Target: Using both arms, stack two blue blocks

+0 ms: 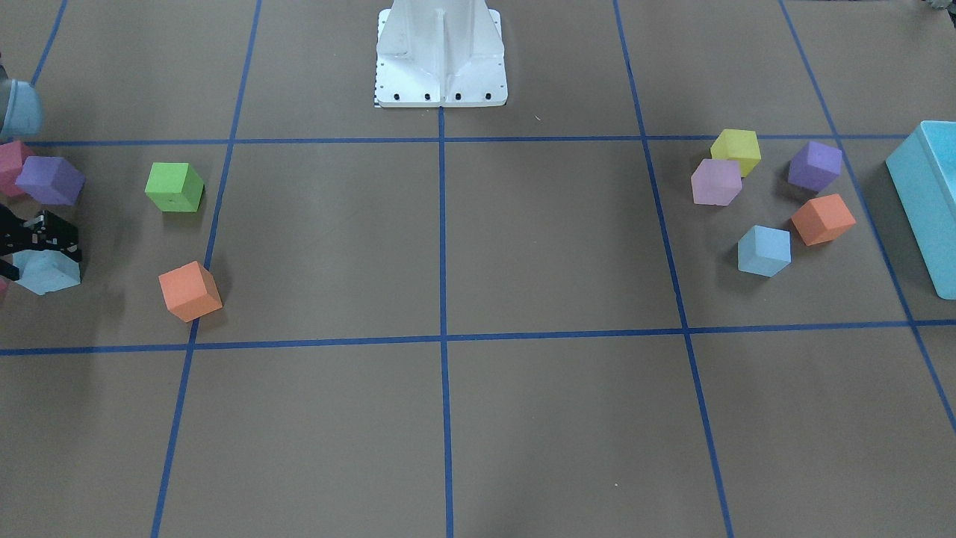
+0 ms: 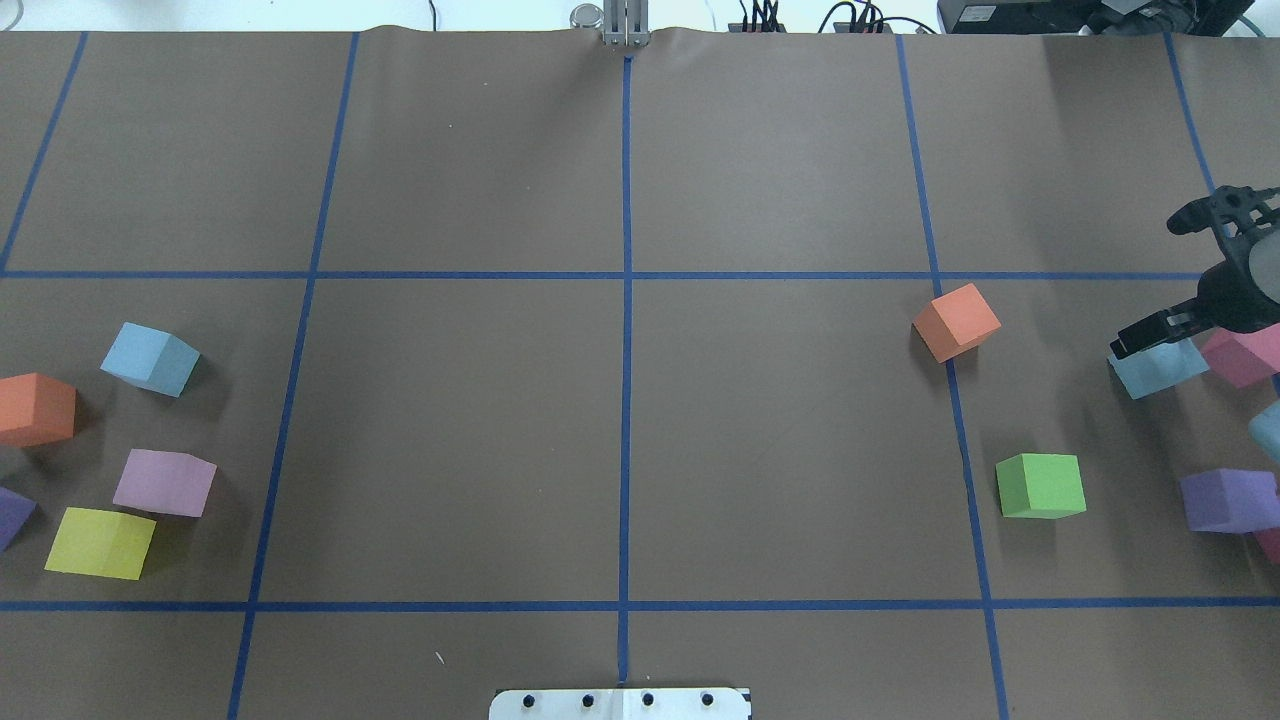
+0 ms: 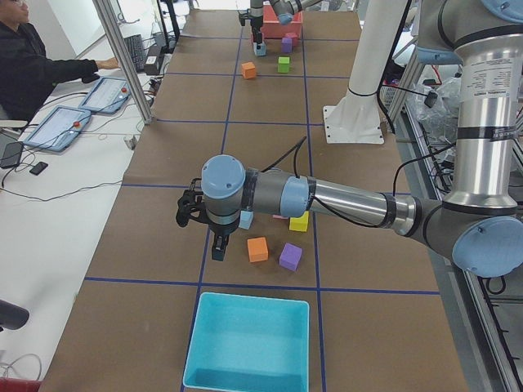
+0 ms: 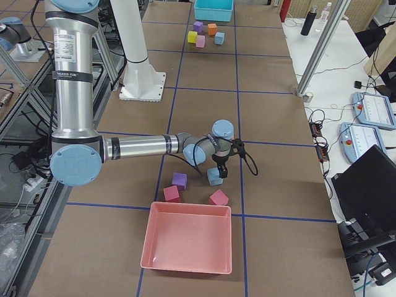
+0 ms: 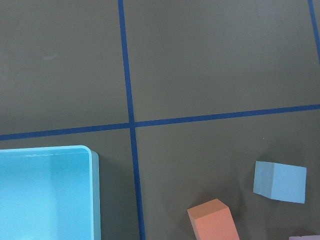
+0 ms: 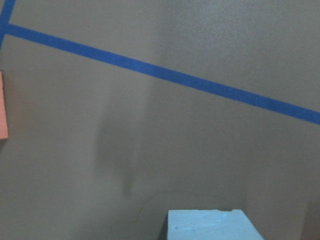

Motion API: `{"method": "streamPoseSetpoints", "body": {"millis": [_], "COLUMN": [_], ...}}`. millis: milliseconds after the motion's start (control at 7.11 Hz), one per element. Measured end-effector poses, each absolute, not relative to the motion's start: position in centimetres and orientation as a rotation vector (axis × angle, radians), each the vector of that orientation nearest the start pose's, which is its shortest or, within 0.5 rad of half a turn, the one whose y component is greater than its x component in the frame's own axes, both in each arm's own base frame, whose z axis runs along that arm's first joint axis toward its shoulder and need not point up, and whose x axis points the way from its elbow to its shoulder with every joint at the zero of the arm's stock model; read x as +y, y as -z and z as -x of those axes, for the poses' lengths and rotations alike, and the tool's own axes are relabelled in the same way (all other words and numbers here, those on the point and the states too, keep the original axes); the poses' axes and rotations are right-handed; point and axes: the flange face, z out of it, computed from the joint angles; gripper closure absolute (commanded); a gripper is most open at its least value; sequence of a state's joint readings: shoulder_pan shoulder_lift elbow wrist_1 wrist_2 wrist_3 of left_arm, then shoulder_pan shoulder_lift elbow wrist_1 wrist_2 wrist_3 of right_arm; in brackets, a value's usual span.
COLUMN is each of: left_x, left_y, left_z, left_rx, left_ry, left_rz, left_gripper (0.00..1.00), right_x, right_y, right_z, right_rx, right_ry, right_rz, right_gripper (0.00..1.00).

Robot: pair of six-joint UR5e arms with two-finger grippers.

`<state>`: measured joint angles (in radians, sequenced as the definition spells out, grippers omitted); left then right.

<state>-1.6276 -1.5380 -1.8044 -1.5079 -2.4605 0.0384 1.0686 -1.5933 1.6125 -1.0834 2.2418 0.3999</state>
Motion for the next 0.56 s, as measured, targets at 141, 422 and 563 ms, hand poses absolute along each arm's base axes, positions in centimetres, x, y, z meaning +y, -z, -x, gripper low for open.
{"method": "streamPoseSetpoints", "body": {"millis": [141, 422, 563], "left_x": [-47.3, -47.3, -47.3], "left_y": [-55.8, -55.8, -55.9], "left_z": [8.3, 8.3, 8.3], "left_rx": [0.881, 0.881, 0.881], "left_ry": [-0.044, -0.044, -0.044], "left_rz": [-0.17, -0.17, -0.17], "left_gripper": [0.02, 0.02, 0.02], "right_x": [-47.9, -47.4, -46.8], "right_y": [-59.9, -59.3, -59.6], "right_z": [18.1, 17.7, 17.4], "right_rx": [-0.802, -0.81, -0.807], "right_ry": [0.27, 0.275, 0.277], "right_rz": [-0.157, -0.165, -0.161], "right_gripper": [0.0, 0.0, 0.0]}}
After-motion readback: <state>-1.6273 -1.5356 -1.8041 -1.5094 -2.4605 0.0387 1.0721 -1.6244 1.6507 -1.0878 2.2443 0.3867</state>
